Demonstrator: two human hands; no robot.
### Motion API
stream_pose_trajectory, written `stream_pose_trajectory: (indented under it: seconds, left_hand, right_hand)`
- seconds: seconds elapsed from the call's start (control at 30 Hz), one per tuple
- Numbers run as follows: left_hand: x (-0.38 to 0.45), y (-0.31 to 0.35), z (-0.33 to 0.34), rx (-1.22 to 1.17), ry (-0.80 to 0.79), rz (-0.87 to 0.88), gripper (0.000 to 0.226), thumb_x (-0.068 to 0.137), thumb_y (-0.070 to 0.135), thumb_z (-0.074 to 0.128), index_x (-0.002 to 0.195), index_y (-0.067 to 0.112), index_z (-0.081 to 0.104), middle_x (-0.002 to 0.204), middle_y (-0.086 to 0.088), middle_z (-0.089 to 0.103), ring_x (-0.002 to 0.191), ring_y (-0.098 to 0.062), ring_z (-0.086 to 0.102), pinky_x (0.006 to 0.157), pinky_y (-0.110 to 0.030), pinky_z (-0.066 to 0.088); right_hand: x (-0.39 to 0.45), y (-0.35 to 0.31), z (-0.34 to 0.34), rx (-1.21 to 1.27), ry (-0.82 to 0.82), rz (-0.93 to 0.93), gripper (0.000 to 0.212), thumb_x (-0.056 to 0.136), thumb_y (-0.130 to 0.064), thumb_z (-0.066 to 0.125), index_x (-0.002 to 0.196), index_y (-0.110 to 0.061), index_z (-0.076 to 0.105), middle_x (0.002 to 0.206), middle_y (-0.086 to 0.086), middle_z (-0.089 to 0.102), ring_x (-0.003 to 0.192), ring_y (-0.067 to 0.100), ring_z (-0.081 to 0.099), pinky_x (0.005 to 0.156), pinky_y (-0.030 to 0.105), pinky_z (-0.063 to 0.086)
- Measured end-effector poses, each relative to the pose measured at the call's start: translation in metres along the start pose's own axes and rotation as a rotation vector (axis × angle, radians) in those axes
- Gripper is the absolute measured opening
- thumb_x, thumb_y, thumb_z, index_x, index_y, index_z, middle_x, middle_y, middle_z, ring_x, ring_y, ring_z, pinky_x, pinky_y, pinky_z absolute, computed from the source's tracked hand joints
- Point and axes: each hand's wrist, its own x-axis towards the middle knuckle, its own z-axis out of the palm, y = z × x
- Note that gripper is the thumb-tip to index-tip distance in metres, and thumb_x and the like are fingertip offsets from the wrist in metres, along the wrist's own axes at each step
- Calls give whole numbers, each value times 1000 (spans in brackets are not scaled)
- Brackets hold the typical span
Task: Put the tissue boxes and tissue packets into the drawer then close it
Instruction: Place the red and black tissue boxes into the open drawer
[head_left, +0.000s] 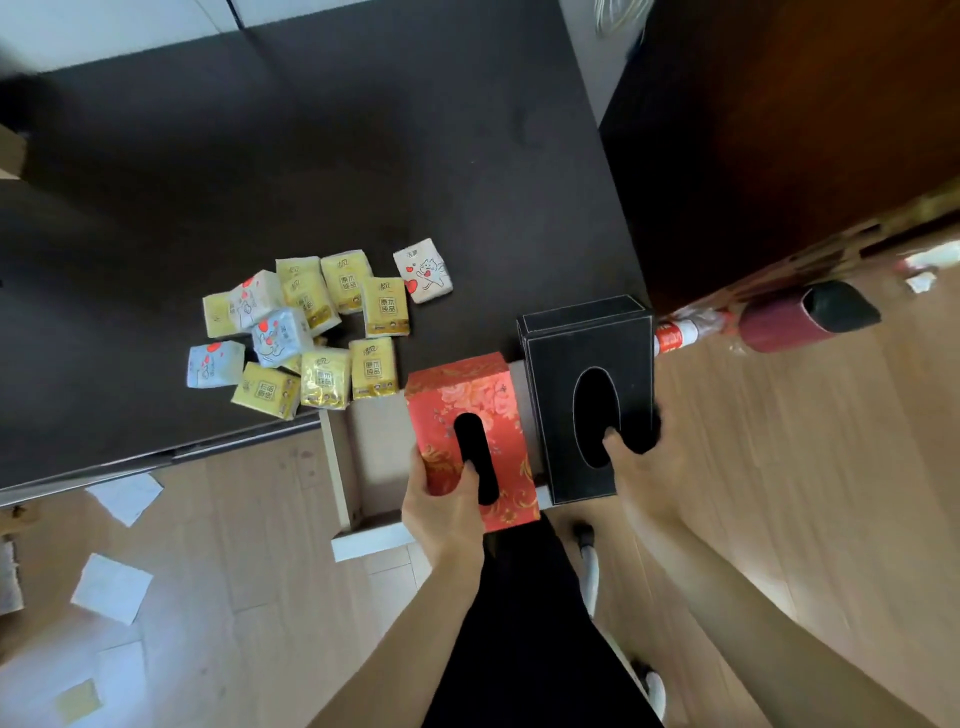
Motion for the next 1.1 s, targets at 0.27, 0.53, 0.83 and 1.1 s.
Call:
stream_pose_trajectory:
  seconds: [0.27,0.53,0.83,1.1]
  left_hand:
    - [1,-14,-5,40,-19,-42,65,79,28,82,138,25,57,120,6,69,111,-17,64,101,-39,52]
    - [33,-19,3,115,12,-59,50,78,23,82,126,22,67,107,6,72,99,-18,68,95,-41,57]
    - [73,-34,0,186,40,-113,47,77,16,79,121,22,67,100,5,70,86,-17,67,75,-29,56]
    - [88,-46,2,236,-50,-92,54,81,27,80,131,20,61,112,3,69,96,-20,67,86,-37,57]
  right_hand:
    - [2,11,-8,-45,-43,52,45,68,-26,75,101,-53,61,97,-22,72,90,-1,72,78,27,59]
    - [28,18,15,-239,-161,82,47,73,-31,79,117,-26,62,97,-14,72,89,5,69,78,31,59]
    - [42,38,52,-399,-235,102,28,84,-25,75,107,-26,59,99,-4,72,89,21,68,77,33,52]
    - [59,42,62,-615,-368,33,44,85,-29,78,121,-14,58,114,5,69,103,28,68,86,46,60]
